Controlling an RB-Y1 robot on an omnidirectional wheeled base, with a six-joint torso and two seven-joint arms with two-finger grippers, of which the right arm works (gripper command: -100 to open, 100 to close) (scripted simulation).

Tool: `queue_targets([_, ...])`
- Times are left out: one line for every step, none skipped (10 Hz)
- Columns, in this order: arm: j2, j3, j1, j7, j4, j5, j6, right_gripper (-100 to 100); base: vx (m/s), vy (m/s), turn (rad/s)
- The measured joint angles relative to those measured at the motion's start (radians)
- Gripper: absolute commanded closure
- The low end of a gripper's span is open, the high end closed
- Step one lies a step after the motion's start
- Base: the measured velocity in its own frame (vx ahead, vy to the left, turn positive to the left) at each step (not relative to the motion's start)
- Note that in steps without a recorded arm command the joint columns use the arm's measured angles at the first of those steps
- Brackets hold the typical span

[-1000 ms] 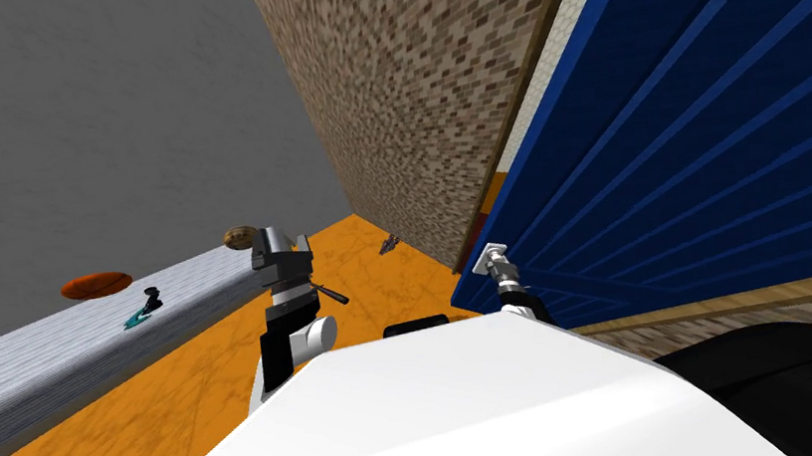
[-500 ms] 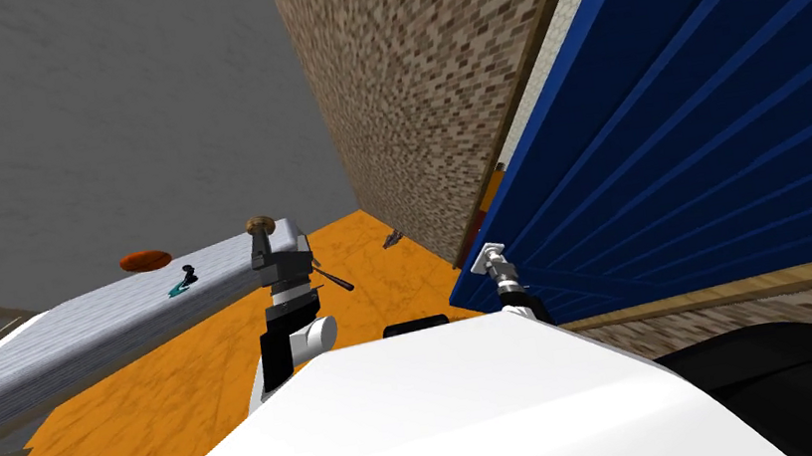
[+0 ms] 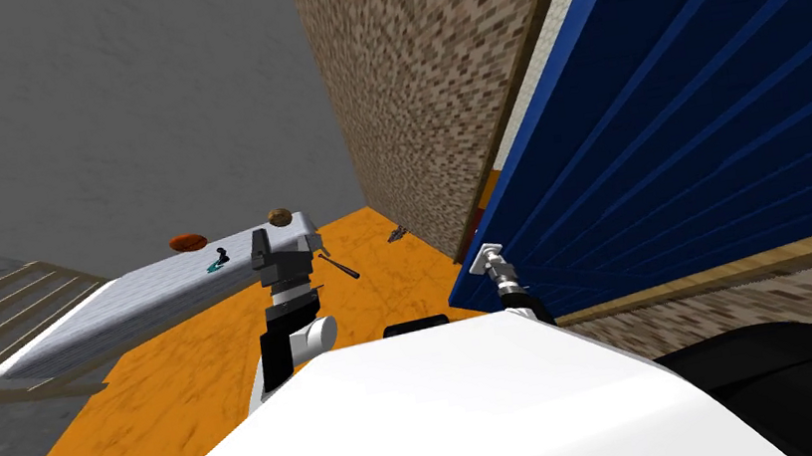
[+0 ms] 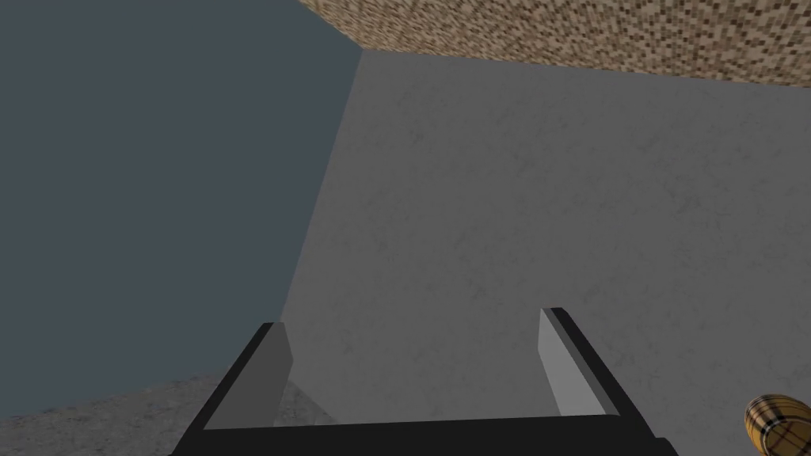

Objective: Pull the door open

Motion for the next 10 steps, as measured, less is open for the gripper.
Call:
queue_targets([-0.007,0.008,0.002,-0.008,0.0,0.003,-0.002,100,-0.206,-0.031,0.107])
queue_targets([-0.014,0.014,0.003,-0.016,-0.002,0.006,-0.004,100,-0.093,-0.01,0.035])
queue_targets([-0.014,0.017,0.004,-0.017,-0.001,0.007,-0.002,100,-0.142,-0.008,0.134])
queue_targets([-0.023,0.021,0.007,-0.023,0.0,0.009,-0.007,100,-0.212,-0.01,0.115])
queue_targets([-0.03,0.023,0.006,-0.03,-0.001,0.01,-0.012,100,-0.203,-0.014,0.096])
queue_targets([-0.038,0.029,0.007,-0.037,-0.001,0.012,-0.017,100,-0.185,-0.036,0.104])
queue_targets([-0.045,0.035,0.01,-0.044,-0.002,0.014,-0.02,100,-0.192,-0.026,0.135])
queue_targets([-0.054,0.042,0.014,-0.052,-0.002,0.017,-0.025,100,-0.198,-0.024,0.126])
queue_targets([-0.064,0.049,0.017,-0.061,-0.002,0.019,-0.031,100,-0.2,-0.04,0.116])
queue_targets([-0.071,0.056,0.018,-0.069,-0.001,0.022,-0.036,100,-0.198,-0.018,0.133])
